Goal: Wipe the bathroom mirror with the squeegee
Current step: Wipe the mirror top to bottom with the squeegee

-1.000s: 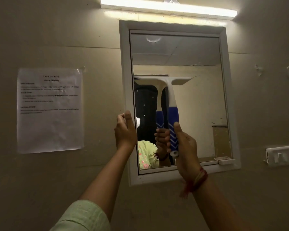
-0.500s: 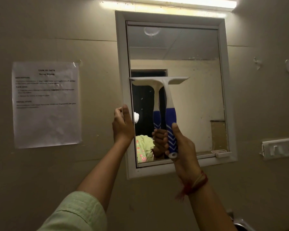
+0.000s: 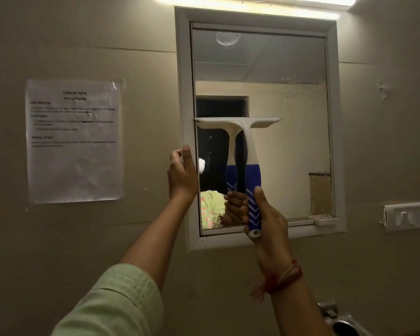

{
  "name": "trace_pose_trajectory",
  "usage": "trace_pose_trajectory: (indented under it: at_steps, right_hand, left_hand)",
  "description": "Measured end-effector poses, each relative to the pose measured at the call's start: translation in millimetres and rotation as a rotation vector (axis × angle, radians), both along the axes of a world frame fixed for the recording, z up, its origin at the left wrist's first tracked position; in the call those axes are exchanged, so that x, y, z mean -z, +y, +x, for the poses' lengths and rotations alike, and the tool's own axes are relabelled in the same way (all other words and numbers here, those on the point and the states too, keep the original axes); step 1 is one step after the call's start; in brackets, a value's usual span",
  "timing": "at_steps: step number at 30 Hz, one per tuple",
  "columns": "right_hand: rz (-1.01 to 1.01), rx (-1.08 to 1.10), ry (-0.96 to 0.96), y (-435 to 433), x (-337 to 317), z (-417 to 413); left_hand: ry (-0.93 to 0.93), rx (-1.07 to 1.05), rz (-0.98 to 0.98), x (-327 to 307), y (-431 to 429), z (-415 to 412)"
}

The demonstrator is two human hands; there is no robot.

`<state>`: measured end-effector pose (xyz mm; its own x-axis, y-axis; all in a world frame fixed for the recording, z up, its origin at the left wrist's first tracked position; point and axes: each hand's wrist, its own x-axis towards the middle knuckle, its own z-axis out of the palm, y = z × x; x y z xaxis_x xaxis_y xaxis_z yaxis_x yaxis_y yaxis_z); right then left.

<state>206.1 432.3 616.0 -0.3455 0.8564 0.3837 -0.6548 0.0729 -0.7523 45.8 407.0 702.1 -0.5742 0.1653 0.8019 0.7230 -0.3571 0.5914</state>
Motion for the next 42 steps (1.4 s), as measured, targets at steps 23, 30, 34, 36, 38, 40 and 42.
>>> trace_pose_trajectory:
  at_steps: [23,30,34,36,38,40,42]
  right_hand:
    - [-0.134,-0.047,-0.086,-3.4,67.9,3.6]
    - [-0.076,0.026,-0.084,-2.4,37.4,2.0]
    - [-0.095,0.037,-0.091,-4.6,47.7,-3.2]
    - [-0.142,0.026,-0.088,-7.7,64.6,-3.4]
    - [-0.163,0.005,-0.075,-9.9,74.0,-2.0]
    - [-0.133,0.024,-0.079,-9.9,69.3,0.9]
    - [-0.087,0.048,-0.084,-8.0,56.2,3.7]
  left_hand:
    - [-0.015,0.027,-0.004,0.8,1.0,-2.1]
    - [-0.009,0.038,-0.010,0.5,2.0,-3.5]
    - [-0.008,0.035,-0.009,0.6,1.8,-3.2]
    - [-0.008,0.030,-0.005,0.9,2.6,-3.6]
    - [-0.008,0.013,-0.003,1.1,2.8,-3.6]
    - [-0.009,0.021,-0.010,0.7,3.1,-3.5]
    - [-0.011,0.040,-0.010,0.8,3.4,-3.9]
